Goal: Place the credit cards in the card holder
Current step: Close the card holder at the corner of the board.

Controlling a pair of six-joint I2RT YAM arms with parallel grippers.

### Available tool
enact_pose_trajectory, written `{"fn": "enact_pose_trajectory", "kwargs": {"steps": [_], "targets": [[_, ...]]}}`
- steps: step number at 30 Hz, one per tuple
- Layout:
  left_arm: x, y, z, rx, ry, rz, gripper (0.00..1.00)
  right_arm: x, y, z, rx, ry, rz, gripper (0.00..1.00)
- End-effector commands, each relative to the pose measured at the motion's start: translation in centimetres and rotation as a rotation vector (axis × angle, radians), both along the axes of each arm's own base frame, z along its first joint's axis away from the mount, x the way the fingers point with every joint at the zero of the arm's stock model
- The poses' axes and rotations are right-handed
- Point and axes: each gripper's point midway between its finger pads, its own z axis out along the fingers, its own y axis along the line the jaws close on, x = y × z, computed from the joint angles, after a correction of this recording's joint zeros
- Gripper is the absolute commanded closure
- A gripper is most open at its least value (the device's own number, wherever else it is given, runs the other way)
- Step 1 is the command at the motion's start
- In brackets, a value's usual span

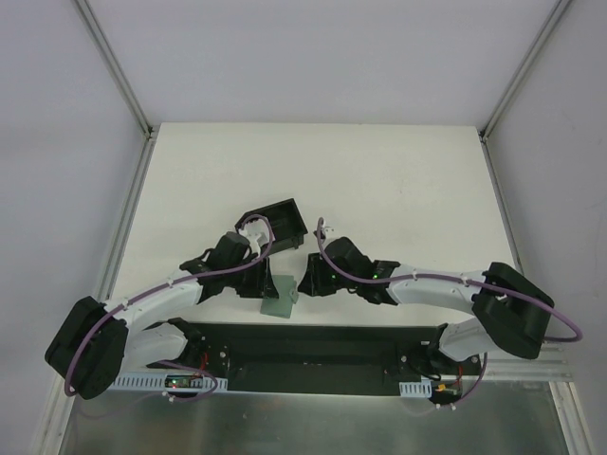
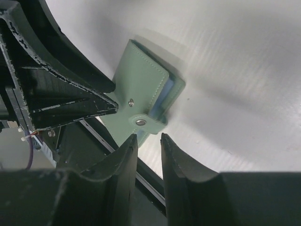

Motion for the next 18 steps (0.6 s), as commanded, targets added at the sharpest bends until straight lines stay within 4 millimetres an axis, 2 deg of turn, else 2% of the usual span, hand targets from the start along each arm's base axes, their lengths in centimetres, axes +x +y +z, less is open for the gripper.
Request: {"fn": "enact_pose_trajectory", "kwargs": {"steps": [1,4,10,18], "targets": [[0.6,1.3,-0.4,0.103,-0.022,0.014,0.61,-0.3,2.6,1.2,0.052,0.038,0.012,0.73],[0.9,1.4,0.3,0.111,-0.042,0.019,0.60,-0.2,2.9,0.7,0.051,0.057,-0.002,0.74],[1.6,1.1,2.3,0.076,-0.104,0.025,0.52,0.0,2.6,0.9,0.053,0.044,-0.013,0.74],[0.5,1.0,-0.2,0.137,0.001,-0.027,0.51,-0.2,2.7,1.1,0.061,0.051,-0.011,0.74]]}}
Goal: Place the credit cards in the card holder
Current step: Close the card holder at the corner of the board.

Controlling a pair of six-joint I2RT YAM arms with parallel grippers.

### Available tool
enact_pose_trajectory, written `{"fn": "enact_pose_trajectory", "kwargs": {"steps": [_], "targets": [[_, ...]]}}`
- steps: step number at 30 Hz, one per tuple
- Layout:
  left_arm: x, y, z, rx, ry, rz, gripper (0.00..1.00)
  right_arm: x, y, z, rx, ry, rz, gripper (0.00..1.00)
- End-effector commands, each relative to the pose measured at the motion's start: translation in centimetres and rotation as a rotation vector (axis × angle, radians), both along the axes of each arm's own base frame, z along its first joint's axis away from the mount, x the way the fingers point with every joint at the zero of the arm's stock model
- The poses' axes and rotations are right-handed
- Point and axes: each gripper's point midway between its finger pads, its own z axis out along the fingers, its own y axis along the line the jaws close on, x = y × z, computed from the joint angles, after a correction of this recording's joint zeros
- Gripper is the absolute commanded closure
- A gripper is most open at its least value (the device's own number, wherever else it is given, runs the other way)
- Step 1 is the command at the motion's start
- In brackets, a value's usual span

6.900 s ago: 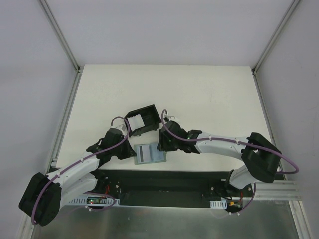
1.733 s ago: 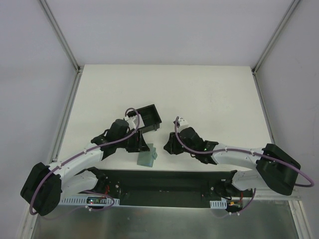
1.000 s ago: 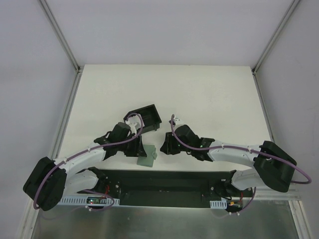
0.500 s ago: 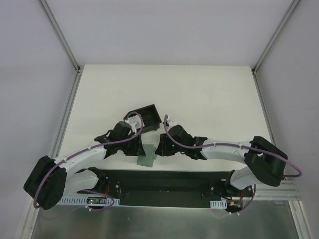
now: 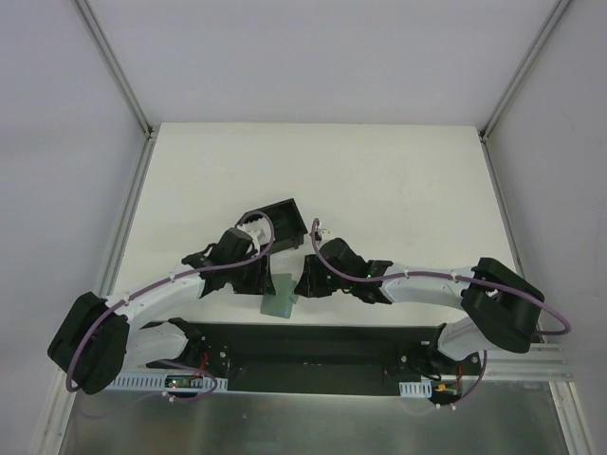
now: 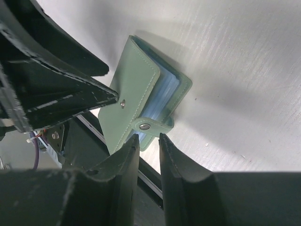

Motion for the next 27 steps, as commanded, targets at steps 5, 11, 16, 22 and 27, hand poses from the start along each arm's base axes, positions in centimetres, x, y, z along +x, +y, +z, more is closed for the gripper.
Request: {"fn": "enact_pose_trajectory", "kwargs": {"steps": [5,11,16,22,27], "targets": [[-1.2,0.0,-1.8,0.079,0.061,-0.055,0.52,0.1,1.3,1.7,0.066,0.005,-0.002,0.74],[-1.4,0.3,-2.4,0.105,0.073,-0.025,0.52,-0.4,1.7,1.0,0.068,0.046,0.005,0.75],[-1.6,0.0,-2.6,0.105,0.089,0.007,0.57,-0.1,2.1,0.5,0.056,0.044,0.010,0.77],[-1.8,-0.2,-2.8,0.099,0.099,0.049,0.62,1.5,1.4,0.8,0.049,0.018,-0.005,0.78],[-1.5,-0.1,-2.7,0.091,0.096,0.101,0.63,1.3,1.6,0.6,0.055,0.047,0.014,0.78]]}}
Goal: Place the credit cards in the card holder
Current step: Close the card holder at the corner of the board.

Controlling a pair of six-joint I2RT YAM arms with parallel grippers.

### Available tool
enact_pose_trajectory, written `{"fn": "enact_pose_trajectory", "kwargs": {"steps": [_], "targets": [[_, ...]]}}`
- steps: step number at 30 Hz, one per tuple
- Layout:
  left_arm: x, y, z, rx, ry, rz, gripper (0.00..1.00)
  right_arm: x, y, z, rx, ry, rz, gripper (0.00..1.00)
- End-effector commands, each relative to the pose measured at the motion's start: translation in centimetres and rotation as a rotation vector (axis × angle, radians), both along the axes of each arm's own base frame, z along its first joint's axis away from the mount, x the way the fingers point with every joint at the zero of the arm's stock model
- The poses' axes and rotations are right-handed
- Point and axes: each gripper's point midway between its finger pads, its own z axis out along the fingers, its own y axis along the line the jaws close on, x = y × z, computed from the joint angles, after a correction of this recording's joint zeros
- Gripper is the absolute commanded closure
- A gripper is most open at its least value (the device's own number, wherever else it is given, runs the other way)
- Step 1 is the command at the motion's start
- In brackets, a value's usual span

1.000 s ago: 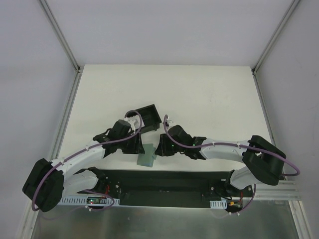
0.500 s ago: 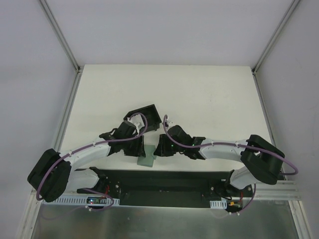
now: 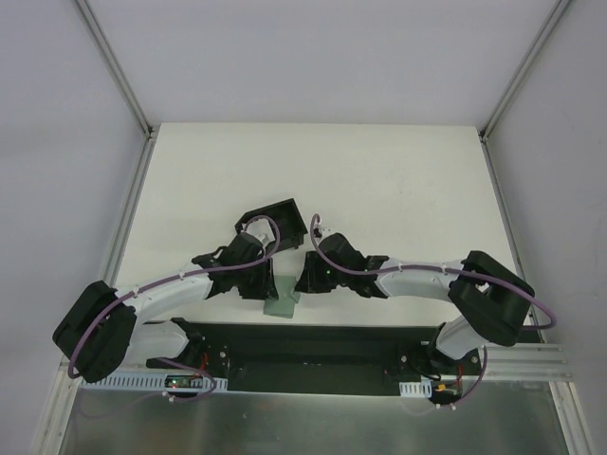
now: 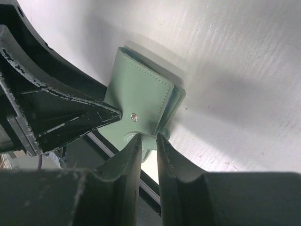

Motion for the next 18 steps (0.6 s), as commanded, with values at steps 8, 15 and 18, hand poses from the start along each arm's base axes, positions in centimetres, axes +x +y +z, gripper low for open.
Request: {"fn": "enact_pose_trajectory", "kwargs": {"steps": [8,15,18], "targets": [[0.0,0.8,-0.8,0.033,0.022,0.118,0.66,0.1,2.5,1.8,0.072,0.012,0.056,0.80],[0.2,0.5,-0.6,0.018,0.024,0.136,0.67,-0.1,2.9,0.8,0.053,0.034,0.061,0.80],[0.1,0.2,-0.5,0.013,0.024,0.137,0.68,-0.1,3.1,0.7,0.048,0.033,0.058,0.81]]}}
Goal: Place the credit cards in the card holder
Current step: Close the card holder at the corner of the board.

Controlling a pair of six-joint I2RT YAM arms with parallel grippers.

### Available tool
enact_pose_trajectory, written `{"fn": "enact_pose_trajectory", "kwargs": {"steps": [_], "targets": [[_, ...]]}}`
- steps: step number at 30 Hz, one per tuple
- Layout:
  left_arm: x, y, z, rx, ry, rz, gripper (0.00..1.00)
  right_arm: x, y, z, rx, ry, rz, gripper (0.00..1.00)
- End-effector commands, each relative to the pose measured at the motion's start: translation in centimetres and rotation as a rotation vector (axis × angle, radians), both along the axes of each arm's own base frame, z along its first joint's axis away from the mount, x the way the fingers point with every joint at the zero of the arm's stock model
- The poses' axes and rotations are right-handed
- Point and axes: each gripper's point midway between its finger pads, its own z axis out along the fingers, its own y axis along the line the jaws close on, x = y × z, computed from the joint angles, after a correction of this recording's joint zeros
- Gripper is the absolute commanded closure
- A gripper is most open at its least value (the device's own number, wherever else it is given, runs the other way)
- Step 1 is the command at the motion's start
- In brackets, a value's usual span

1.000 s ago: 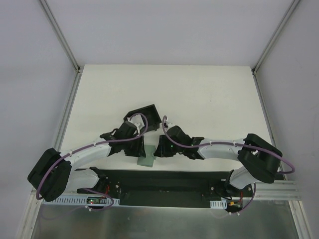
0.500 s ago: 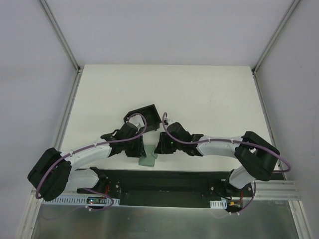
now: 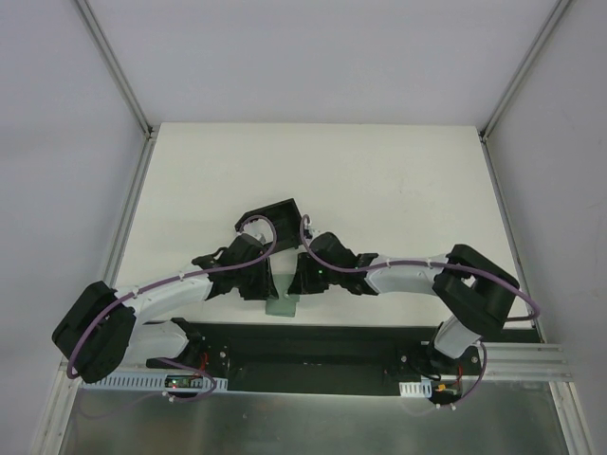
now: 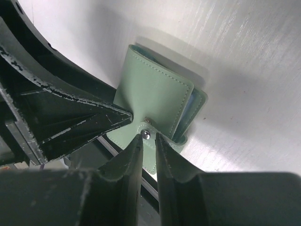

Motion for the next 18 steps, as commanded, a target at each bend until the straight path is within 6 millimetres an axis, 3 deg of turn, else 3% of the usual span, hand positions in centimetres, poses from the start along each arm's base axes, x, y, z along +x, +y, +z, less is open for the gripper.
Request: {"fn": "enact_pose_trajectory", "kwargs": {"steps": [1,18], "targets": [[-0.1,0.3,-0.5,0.028,-0.006,0.027,0.68,0.3,1.4,0.9,0.034,-0.011,0.007,0.81],[-0.2,0.5,-0.6,0.028,-0.006,0.038,0.66,0.0,0.3,0.3,-0.157,-0.099,-0.004,0.82]]}}
